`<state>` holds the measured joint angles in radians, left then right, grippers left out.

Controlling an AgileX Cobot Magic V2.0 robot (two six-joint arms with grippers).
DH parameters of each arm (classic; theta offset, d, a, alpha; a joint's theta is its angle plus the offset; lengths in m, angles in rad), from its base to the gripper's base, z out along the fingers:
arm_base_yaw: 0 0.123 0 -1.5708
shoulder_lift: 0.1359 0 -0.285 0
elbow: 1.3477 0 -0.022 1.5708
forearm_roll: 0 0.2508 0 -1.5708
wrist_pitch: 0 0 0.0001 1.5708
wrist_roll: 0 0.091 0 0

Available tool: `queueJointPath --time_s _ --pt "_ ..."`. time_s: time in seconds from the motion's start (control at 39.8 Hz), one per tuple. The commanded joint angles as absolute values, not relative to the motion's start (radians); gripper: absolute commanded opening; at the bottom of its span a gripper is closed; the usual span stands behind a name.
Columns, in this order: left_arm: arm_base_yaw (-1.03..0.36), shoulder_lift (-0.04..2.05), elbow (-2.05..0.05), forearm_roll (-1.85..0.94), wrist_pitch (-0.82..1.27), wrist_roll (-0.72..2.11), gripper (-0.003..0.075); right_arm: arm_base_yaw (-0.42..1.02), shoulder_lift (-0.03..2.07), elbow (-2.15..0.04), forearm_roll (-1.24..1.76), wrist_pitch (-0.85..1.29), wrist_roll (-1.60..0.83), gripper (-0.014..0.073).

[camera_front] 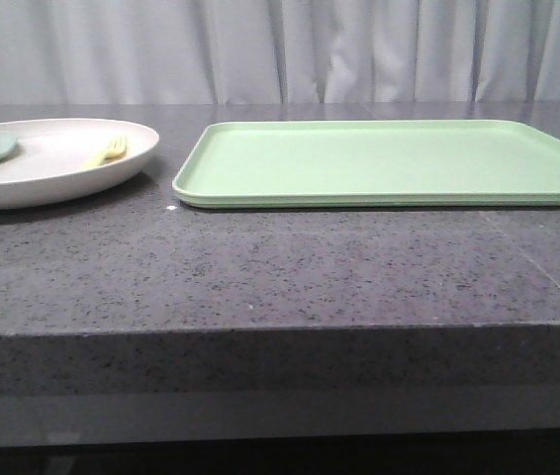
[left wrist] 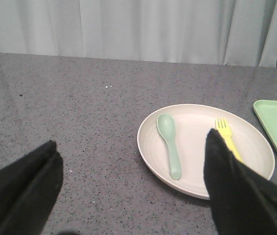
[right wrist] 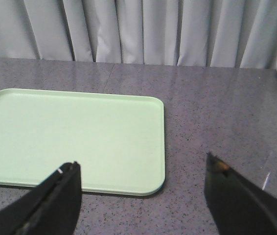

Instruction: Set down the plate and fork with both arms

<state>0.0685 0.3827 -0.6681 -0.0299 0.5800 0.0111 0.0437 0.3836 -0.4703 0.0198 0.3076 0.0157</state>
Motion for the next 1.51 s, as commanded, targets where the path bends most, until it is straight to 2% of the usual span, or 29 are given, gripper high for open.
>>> queueJointPath --time_s 0.0,0.23,0.35,0.63,1.01,1.13,1.31,1.48 --pt "0.065 0.399 -0.696 -0.041 0.496 0.0 0.0592 0.042 0.399 -0.504 0.013 0.222 0.009 0.0582" --pt "0.065 0.402 -0.696 -0.093 0.465 0.0 0.0524 0.042 0.399 -0.504 0.013 0.222 0.009 0.0582" --pt "0.065 0.455 -0.714 -0.079 0.505 0.0 0.0514 0.042 0.399 -0.504 0.013 0.222 0.009 0.0582" --pt "0.065 0.72 -0.824 -0.075 0.667 0.0 0.0514 0.042 0.399 -0.504 0.013 0.222 0.009 0.0582" --pt "0.101 1.133 -1.016 -0.093 0.742 0.0 0.0514 0.042 0.399 -0.504 0.013 0.222 0.009 0.0582" --pt "0.173 1.262 -1.096 -0.218 0.75 0.054 0.0512 0.042 0.399 -0.504 0.013 0.222 0.009 0.0582" --pt "0.25 1.43 -1.187 -0.542 0.778 0.27 0.0458 0.042 0.399 -0.504 0.013 0.222 0.009 0.0582" --pt "0.243 1.539 -1.238 -0.561 0.773 0.271 0.0398 0.042 0.399 -0.504 0.013 0.222 0.009 0.0582"
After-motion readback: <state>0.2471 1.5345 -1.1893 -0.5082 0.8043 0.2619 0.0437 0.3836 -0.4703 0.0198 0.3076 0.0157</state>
